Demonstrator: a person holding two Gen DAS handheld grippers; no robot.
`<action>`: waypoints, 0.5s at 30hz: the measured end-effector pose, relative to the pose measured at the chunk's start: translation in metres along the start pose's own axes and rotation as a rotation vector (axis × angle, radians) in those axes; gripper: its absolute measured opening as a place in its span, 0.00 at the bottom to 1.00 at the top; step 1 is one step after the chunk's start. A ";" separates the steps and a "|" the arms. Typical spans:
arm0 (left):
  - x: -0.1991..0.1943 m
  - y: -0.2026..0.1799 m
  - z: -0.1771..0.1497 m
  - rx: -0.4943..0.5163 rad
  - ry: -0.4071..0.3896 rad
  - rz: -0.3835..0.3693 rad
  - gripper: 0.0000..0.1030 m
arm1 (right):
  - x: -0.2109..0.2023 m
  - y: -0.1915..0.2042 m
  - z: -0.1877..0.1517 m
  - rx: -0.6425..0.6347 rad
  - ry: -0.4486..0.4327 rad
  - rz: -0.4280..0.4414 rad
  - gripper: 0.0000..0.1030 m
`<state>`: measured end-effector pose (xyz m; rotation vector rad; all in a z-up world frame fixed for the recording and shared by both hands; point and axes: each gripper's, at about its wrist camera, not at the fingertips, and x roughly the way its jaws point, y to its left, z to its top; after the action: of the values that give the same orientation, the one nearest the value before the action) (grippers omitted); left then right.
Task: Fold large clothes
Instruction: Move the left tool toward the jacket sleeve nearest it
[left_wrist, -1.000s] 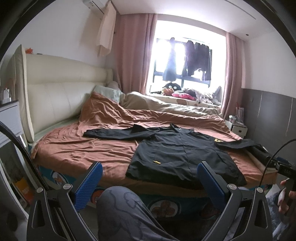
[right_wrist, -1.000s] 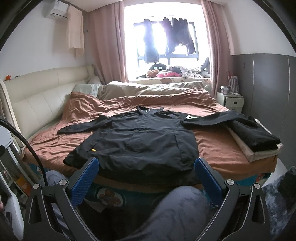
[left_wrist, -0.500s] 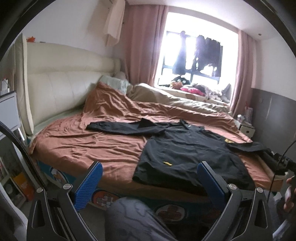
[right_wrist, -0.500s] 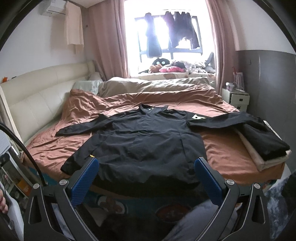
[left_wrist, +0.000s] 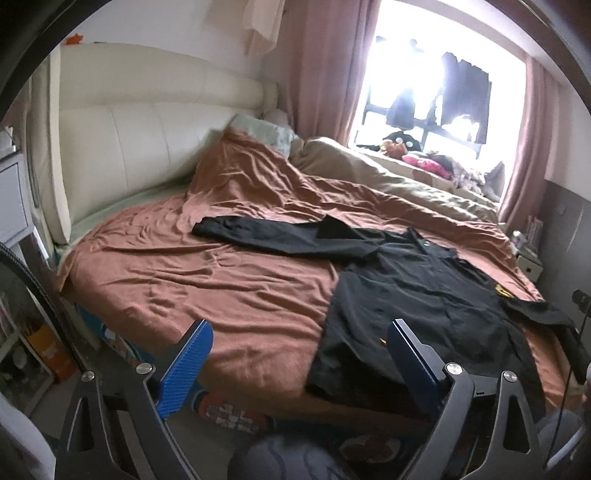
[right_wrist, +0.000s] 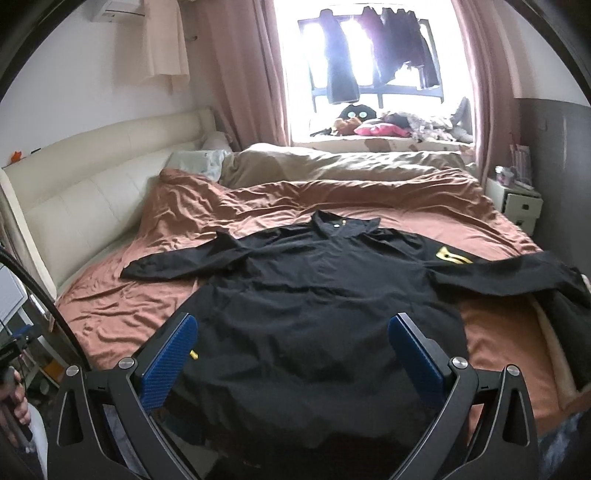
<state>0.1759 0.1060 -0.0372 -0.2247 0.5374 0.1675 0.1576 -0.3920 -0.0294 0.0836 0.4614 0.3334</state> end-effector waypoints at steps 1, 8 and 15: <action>0.010 0.001 0.004 -0.003 0.008 0.006 0.92 | 0.012 -0.002 0.005 0.002 0.007 0.006 1.00; 0.079 0.015 0.036 -0.043 0.080 0.026 0.80 | 0.072 -0.019 0.028 0.020 0.059 0.002 1.00; 0.146 0.043 0.072 -0.135 0.132 0.027 0.70 | 0.120 -0.017 0.058 0.030 0.140 0.010 1.00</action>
<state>0.3254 0.1798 -0.0608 -0.3619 0.6617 0.2163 0.2896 -0.3680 -0.0312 0.0922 0.6050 0.3439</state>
